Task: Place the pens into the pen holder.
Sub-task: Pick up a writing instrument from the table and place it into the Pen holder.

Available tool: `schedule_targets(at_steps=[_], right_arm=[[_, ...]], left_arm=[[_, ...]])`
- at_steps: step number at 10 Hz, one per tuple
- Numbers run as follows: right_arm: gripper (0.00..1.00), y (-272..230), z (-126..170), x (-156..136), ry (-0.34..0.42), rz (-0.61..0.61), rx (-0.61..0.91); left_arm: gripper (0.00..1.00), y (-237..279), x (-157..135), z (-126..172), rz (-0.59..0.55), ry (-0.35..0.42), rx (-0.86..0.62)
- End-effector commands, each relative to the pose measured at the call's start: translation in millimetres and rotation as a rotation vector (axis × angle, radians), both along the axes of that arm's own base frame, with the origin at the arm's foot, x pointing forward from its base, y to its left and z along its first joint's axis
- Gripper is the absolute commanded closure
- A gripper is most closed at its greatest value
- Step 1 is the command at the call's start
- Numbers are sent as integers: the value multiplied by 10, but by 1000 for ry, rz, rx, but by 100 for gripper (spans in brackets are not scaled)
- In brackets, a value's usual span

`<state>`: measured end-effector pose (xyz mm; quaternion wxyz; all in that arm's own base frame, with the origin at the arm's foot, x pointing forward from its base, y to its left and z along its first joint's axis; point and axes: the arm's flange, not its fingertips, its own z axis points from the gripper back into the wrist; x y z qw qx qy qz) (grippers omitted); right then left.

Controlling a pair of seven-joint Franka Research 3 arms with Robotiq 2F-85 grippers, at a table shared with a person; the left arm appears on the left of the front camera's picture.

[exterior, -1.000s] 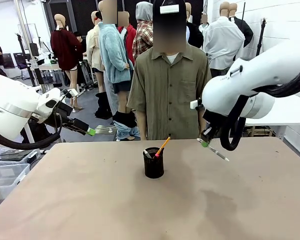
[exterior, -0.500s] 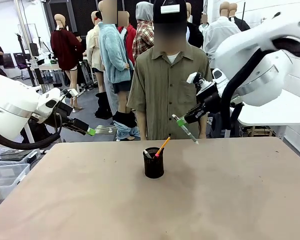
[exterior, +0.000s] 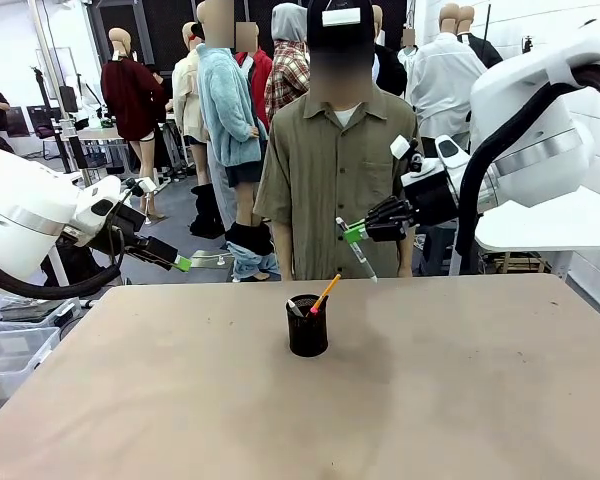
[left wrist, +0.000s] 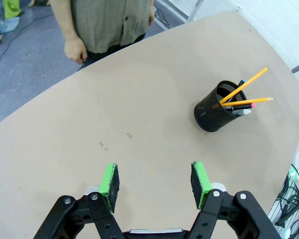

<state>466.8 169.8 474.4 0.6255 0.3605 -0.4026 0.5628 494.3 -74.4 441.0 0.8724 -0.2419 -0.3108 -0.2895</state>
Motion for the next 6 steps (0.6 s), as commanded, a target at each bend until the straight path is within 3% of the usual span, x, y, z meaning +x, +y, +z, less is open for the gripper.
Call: schedule_targets(at_steps=[1,2,4,6], right_arm=[[100,39,30,-43,18,-37,-58],[100,0,0,0,0,0,0],[100,211,-53,103,-44,342,19],[100,330,-9,207,-83,464,87]], left_arm=[[24,11,20,6,-14,-4,0],[24,11,20,6,-14,-4,0],[24,11,20,6,-14,-4,0],[24,11,20,6,-14,-4,0]])
